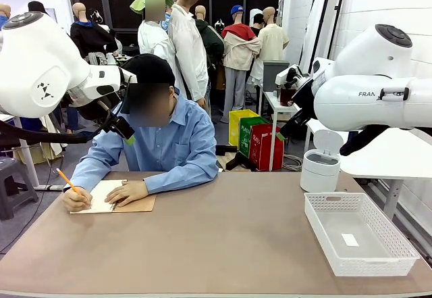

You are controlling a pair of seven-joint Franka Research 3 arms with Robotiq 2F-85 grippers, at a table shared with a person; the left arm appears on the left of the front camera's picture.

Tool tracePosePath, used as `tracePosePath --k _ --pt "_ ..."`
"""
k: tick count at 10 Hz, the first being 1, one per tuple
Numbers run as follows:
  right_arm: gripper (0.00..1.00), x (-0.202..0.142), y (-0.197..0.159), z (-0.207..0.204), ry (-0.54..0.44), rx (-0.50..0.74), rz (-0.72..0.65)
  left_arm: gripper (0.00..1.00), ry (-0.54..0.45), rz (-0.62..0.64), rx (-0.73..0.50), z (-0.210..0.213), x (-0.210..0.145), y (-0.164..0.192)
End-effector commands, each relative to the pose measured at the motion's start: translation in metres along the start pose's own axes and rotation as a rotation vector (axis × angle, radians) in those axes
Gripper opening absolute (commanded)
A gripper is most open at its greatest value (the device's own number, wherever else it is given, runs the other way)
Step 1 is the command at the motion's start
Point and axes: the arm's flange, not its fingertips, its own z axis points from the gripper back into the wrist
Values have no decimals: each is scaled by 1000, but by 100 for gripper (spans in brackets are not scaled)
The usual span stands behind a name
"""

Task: Sort the paper based on its condition.
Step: If a person hands you a paper, place it in the Organizing basket , and if it's crumpled, put it in the Trash can.

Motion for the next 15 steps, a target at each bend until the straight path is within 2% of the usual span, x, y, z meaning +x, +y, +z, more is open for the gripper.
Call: tracePosePath --k 1,15 --pt "100 1 -1 1 7 4 0 100 -4 -6 -4 1 0 0" --pt "100 1 -1 1 7 4 0 100 -4 -6 -4 1 0 0"
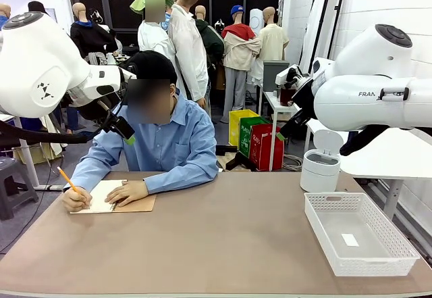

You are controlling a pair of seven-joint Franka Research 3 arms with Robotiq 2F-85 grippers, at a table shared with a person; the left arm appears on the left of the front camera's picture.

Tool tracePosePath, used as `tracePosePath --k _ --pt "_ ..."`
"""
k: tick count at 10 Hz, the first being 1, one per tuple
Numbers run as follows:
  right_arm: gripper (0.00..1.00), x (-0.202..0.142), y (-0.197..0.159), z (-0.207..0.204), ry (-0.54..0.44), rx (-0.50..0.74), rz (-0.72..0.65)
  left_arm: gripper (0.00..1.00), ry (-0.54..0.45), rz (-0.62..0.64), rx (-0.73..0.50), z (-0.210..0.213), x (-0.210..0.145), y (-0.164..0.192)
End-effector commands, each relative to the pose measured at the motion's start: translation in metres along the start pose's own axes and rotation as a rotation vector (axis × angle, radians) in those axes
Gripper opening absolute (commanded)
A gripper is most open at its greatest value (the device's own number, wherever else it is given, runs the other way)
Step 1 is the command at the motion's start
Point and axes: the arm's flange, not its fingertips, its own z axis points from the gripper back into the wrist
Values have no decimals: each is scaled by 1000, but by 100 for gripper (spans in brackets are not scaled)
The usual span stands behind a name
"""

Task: Sort the paper based on its condition.
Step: If a person hands you a paper, place it in the Organizing basket , and if it's crumpled, put it in the Trash can.

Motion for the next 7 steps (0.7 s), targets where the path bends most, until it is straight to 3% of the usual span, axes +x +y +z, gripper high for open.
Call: tracePosePath --k 1,7 --pt "100 1 -1 1 7 4 0 100 -4 -6 -4 1 0 0" --pt "100 1 -1 1 7 4 0 100 -4 -6 -4 1 0 0"
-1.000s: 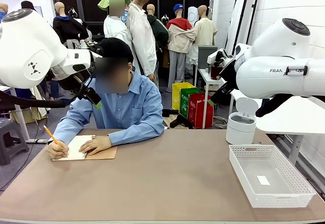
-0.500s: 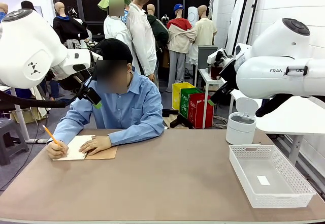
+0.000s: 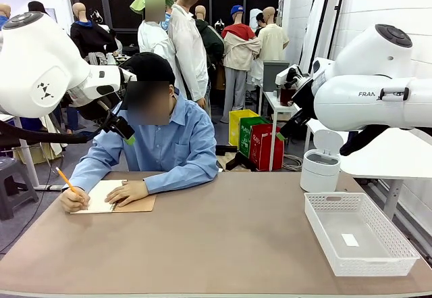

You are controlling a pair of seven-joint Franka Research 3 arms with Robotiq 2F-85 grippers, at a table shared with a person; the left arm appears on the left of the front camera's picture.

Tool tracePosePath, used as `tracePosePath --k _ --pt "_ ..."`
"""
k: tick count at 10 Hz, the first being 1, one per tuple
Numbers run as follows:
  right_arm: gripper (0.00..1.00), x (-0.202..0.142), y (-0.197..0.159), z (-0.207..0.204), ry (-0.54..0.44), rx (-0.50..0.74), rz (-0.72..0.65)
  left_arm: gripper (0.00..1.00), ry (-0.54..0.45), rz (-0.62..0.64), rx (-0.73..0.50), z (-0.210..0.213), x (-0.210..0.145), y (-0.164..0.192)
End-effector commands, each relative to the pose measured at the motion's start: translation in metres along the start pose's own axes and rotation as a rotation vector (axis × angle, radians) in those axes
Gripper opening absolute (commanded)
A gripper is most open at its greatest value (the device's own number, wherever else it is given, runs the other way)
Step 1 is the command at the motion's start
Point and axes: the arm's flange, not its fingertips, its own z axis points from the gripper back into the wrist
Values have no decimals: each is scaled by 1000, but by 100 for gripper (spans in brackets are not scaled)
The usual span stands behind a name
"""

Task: Sort the paper based on its condition.
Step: If a person hands you a paper, place it in the Organizing basket , and if it's crumpled, put it in the Trash can.

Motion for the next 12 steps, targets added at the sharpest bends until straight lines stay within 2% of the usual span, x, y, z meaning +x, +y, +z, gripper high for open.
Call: tracePosePath --k 1,12 --pt "100 1 -1 1 7 4 0 100 -4 -6 -4 1 0 0" --pt "100 1 -1 1 7 4 0 100 -4 -6 -4 1 0 0"
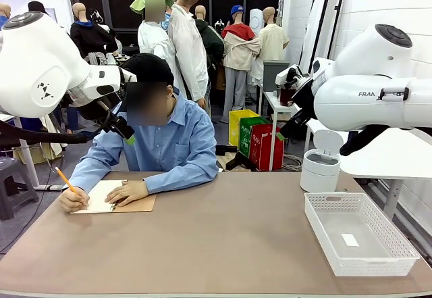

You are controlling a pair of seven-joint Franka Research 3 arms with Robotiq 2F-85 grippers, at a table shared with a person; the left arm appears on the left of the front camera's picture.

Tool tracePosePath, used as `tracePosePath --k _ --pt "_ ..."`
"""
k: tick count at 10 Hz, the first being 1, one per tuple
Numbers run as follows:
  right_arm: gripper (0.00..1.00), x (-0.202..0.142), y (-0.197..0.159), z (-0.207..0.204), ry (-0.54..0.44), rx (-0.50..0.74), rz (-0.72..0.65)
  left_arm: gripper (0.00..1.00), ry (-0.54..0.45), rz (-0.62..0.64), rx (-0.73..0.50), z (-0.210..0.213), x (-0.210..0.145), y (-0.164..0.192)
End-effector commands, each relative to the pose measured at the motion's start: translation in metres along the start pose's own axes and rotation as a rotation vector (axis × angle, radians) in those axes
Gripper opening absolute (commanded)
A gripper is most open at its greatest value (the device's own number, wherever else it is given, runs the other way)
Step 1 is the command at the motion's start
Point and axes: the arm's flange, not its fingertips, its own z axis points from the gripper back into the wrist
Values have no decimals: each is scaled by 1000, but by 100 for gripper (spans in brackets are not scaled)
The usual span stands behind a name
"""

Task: Sort the paper based on its condition.
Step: If a person hands you a paper, place it in the Organizing basket , and if it's crumpled, put it in the Trash can.

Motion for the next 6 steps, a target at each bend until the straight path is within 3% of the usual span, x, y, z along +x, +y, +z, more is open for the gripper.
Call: tracePosePath --k 1,6 --pt "100 1 -1 1 7 4 0 100 -4 -6 -4 1 0 0" --pt "100 1 -1 1 7 4 0 100 -4 -6 -4 1 0 0"
